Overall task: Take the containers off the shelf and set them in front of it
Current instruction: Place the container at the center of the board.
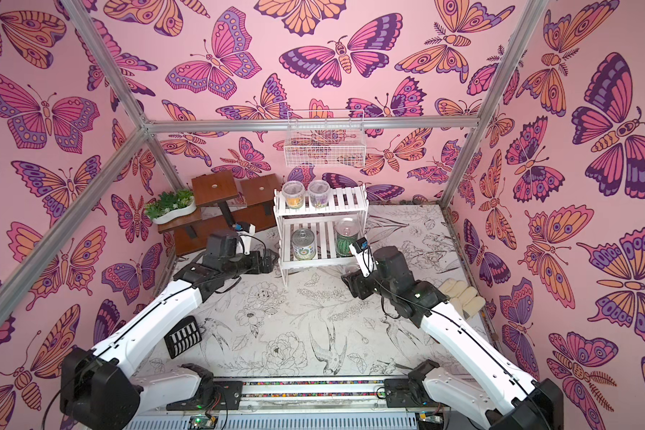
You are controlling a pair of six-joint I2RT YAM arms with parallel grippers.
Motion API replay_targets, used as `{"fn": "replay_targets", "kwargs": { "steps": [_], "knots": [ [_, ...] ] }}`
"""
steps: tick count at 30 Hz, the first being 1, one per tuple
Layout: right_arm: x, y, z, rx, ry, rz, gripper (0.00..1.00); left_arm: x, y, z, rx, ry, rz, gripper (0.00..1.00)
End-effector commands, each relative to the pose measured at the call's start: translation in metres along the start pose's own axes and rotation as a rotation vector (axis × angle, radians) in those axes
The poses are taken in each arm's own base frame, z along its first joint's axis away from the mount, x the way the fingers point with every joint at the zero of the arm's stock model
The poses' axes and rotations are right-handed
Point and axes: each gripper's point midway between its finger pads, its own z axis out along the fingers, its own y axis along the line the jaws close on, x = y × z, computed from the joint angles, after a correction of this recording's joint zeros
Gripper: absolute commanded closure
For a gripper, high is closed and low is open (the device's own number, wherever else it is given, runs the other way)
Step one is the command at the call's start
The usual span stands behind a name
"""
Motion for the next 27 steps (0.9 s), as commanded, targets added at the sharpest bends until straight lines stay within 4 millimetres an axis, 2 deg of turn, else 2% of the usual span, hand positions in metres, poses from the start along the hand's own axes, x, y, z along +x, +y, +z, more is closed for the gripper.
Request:
{"fn": "replay_targets", "kwargs": {
  "steps": [1, 12, 21, 27],
  "knots": [
    [-0.006, -0.004, 0.007, 0.033, -0.079, 0.026, 0.50, 0.001, -0.002, -0.002, 0.022, -0.013, 0.013, 0.00],
    [0.048, -0.023, 0.046, 0.123, -0.038, 0.045, 0.52, 0.002, -0.001, -0.004, 0.021, -0.022, 0.012, 0.00],
    [0.077, -0.043, 0.069, 0.225, -0.013, 0.028, 0.54, 0.003, 0.000, -0.006, 0.019, -0.026, 0.008, 0.00],
    [0.088, -0.047, 0.085, 0.236, -0.003, 0.036, 0.54, 0.000, -0.001, -0.007, 0.017, -0.034, 0.009, 0.00]
  ]
}}
